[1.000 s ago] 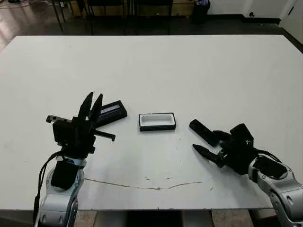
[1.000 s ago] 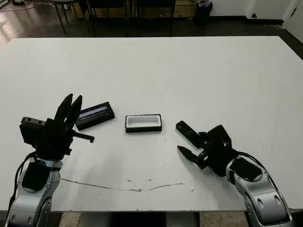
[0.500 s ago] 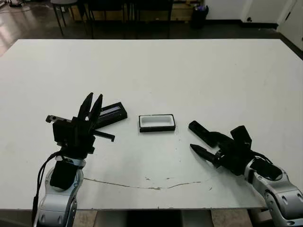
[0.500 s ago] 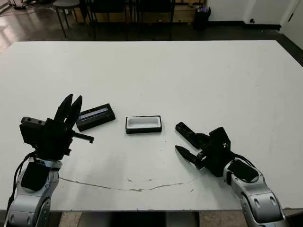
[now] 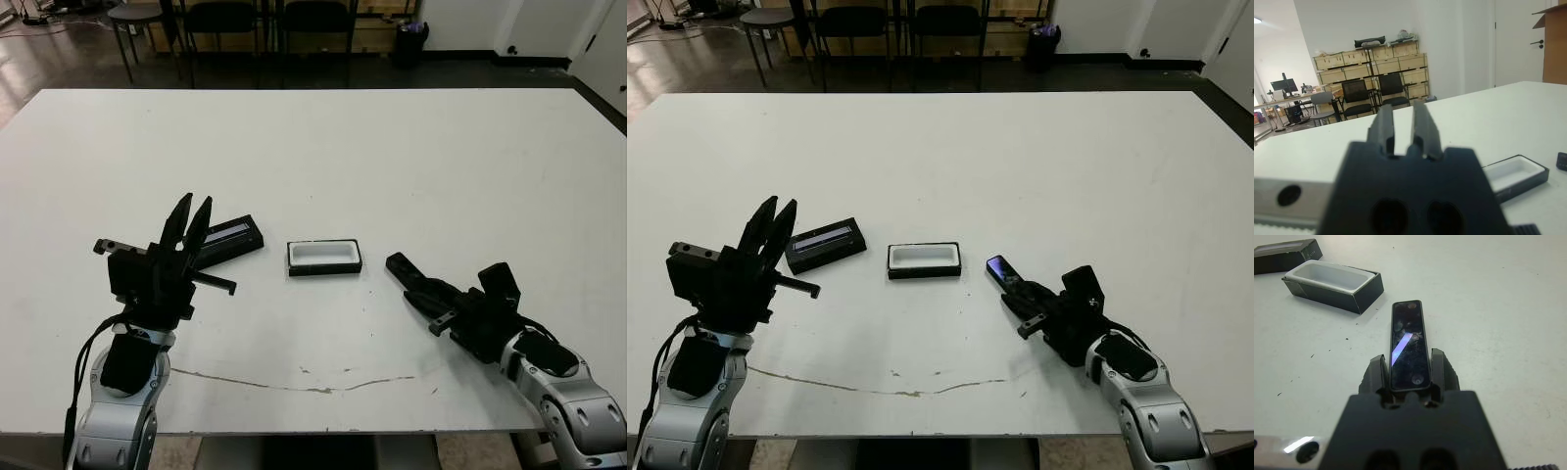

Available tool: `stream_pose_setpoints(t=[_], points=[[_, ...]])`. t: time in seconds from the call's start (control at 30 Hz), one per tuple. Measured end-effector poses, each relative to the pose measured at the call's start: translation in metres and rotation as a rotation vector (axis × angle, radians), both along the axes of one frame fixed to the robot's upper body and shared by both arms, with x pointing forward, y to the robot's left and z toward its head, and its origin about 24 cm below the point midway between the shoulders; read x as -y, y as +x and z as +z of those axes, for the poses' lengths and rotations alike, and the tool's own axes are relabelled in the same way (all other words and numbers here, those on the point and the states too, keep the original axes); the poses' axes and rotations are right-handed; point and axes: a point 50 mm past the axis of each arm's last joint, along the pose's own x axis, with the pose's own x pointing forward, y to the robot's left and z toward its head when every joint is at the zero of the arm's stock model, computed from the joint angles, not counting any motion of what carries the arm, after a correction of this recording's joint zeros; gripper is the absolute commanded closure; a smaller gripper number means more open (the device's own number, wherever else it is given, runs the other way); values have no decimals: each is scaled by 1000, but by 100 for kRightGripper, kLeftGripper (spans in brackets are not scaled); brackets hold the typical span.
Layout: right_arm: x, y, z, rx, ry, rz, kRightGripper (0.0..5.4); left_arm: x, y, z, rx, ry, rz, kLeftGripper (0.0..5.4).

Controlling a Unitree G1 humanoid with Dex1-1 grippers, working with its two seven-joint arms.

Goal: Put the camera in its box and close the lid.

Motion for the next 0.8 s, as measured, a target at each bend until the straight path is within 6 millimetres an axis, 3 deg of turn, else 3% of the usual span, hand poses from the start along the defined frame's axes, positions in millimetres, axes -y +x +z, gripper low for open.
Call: stream_pose_setpoints(t=[0.23, 0.43, 0.67, 0.8], points=[[1, -1, 3, 10, -1, 11, 519, 1, 0, 0, -1, 0, -2, 540], [9, 5, 20, 30, 55, -37, 523, 1, 0, -1, -5, -1, -3, 540], [6, 50, 81, 213, 161, 16, 523, 3, 1, 0, -1, -6, -6, 540], [3, 72, 94, 255, 147, 140, 523, 4, 1, -1, 0, -7, 3, 540]])
